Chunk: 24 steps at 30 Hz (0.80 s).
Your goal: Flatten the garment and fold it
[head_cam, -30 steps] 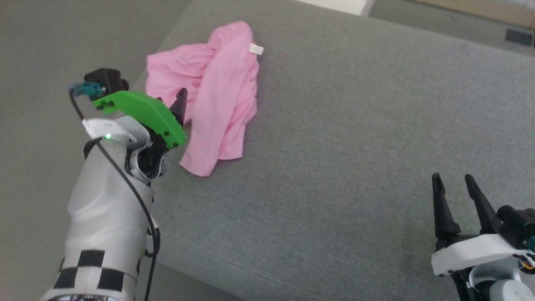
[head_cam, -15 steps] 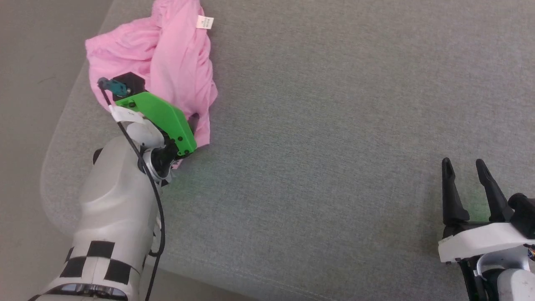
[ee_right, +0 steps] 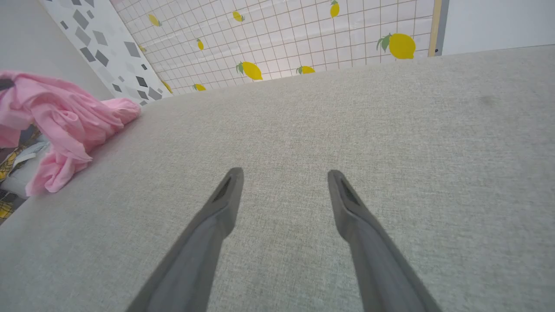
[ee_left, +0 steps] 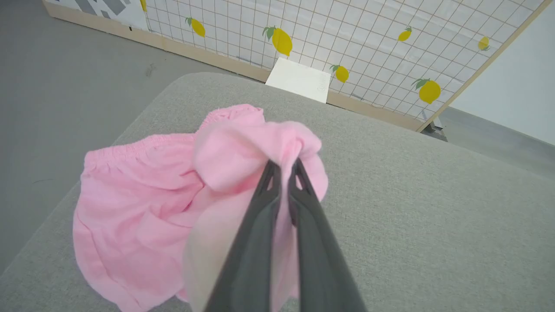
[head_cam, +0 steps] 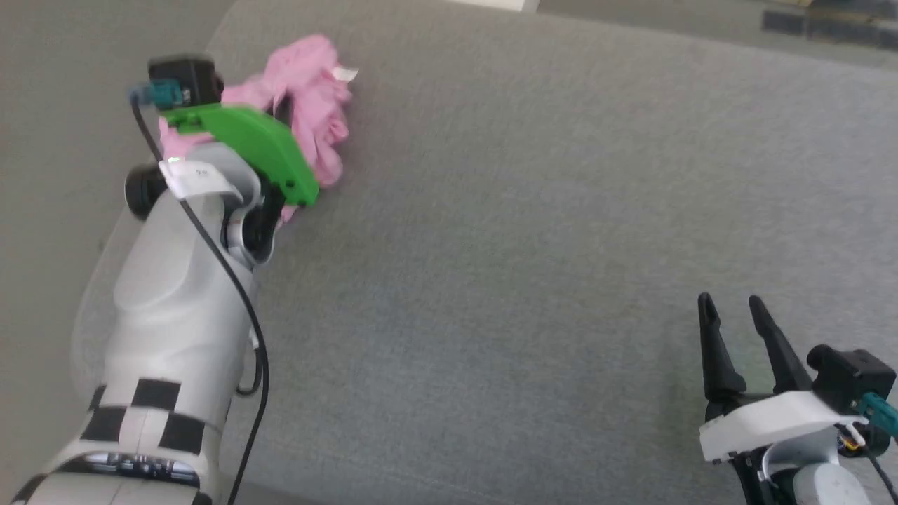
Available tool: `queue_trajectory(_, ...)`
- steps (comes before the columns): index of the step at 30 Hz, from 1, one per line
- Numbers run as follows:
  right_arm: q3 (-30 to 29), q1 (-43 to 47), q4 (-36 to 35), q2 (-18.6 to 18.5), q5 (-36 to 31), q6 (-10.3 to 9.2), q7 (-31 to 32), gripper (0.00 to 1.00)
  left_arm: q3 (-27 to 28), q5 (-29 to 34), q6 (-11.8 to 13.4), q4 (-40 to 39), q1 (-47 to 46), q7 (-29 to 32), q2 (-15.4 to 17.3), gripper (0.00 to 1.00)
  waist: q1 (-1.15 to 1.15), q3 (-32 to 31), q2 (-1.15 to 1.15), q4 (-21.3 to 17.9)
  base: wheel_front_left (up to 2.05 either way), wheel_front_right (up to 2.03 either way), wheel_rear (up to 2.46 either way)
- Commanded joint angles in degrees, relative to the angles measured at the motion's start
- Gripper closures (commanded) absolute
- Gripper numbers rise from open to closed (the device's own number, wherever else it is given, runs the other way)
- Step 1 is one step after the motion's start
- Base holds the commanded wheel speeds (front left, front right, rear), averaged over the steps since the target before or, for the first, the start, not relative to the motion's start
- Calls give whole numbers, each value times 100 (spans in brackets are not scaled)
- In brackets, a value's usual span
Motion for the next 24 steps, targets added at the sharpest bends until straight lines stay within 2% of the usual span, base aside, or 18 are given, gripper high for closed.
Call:
queue_trajectory(1,12,-26,92,-5,81,-8,-82,0,-67,50,-80,-135,-182,-85,-33,100,0,-544,0,-425,0,0,0)
queue_trajectory(6,30,43,398,-5,213,-8,-246,0,-381,15,-291,-672,-317,-91,-272,100,0,-861,0,-889,0,0,0)
queue_trajectory(11,-74,93,549,-5,262,-8,-357,0,-998,-176,-414,-1125,-137,302,-510,100,0,-899,0,-1209,0,0,0)
queue_trajectory(17,-126,89,628,-5,261,-8,-432,0,-2064,-632,-456,-1415,628,907,-608,100,0,-831,0,-1467,0,0,0)
queue_trajectory(22,-128,62,683,-5,269,-8,-478,0,-3174,-1305,-458,-1538,1566,1582,-616,100,0,-766,0,-1565,0,0,0)
queue_trajectory(24,-116,63,691,-5,269,-8,-492,0,-3512,-1518,-357,-1516,1872,1846,-616,100,0,-761,0,-1578,0,0,0)
